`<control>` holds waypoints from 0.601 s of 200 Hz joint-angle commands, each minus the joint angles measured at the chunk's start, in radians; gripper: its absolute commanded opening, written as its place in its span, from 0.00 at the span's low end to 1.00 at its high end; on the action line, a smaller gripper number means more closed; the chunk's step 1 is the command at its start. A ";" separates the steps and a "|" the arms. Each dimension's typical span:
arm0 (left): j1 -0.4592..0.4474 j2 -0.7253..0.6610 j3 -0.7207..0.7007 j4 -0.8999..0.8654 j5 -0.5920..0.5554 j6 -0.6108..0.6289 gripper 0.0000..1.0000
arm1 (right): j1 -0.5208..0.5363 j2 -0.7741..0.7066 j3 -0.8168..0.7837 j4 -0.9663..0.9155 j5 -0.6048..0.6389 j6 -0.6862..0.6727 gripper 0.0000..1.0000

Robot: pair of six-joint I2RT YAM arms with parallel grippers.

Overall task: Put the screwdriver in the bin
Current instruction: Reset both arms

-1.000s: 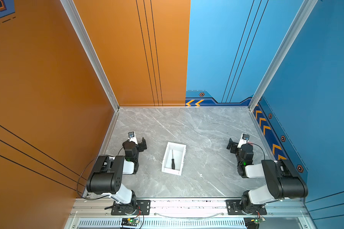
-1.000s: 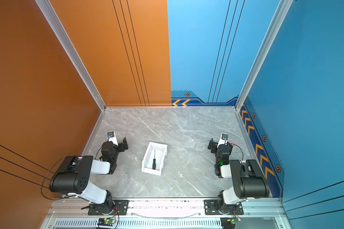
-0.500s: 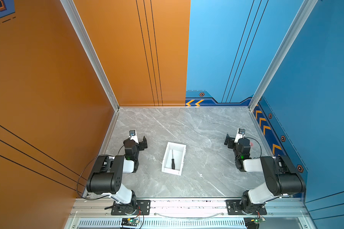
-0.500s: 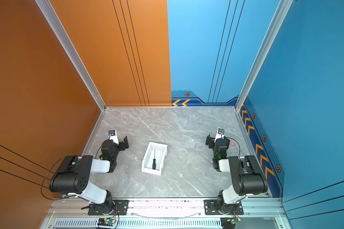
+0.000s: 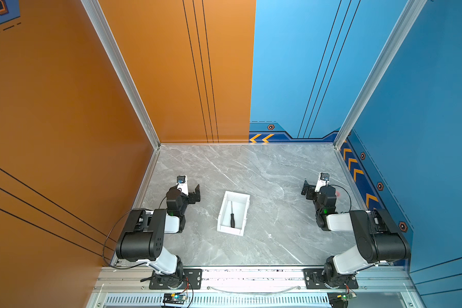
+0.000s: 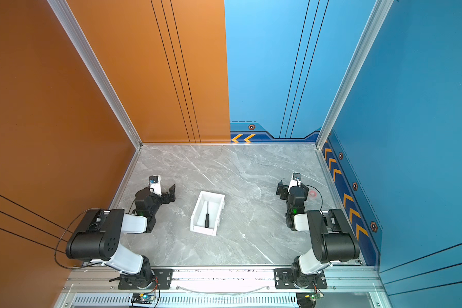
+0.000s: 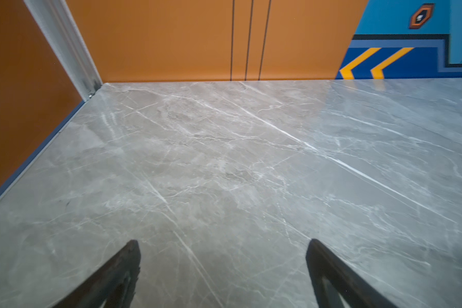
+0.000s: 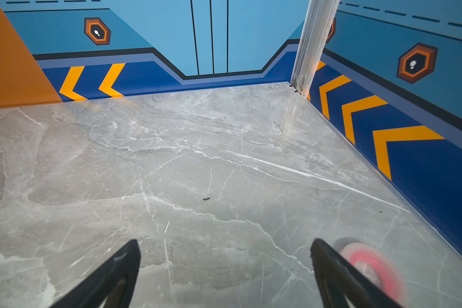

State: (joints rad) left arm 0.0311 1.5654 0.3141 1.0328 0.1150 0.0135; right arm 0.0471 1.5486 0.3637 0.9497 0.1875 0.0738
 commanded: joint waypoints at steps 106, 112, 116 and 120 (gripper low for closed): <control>0.023 0.006 0.039 -0.042 0.019 -0.016 0.98 | 0.007 -0.002 0.001 -0.023 0.021 -0.016 1.00; 0.023 0.006 0.039 -0.042 0.019 -0.017 0.98 | 0.007 -0.002 0.001 -0.023 0.020 -0.016 1.00; 0.023 0.005 0.039 -0.042 0.019 -0.016 0.98 | 0.007 -0.002 0.002 -0.024 0.020 -0.017 1.00; 0.023 0.006 0.040 -0.042 0.019 -0.017 0.98 | 0.007 -0.002 0.002 -0.024 0.021 -0.017 1.00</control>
State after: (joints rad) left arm 0.0578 1.5658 0.3370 1.0012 0.1394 0.0029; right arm 0.0471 1.5486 0.3637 0.9497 0.1875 0.0738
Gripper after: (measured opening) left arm 0.978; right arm 0.999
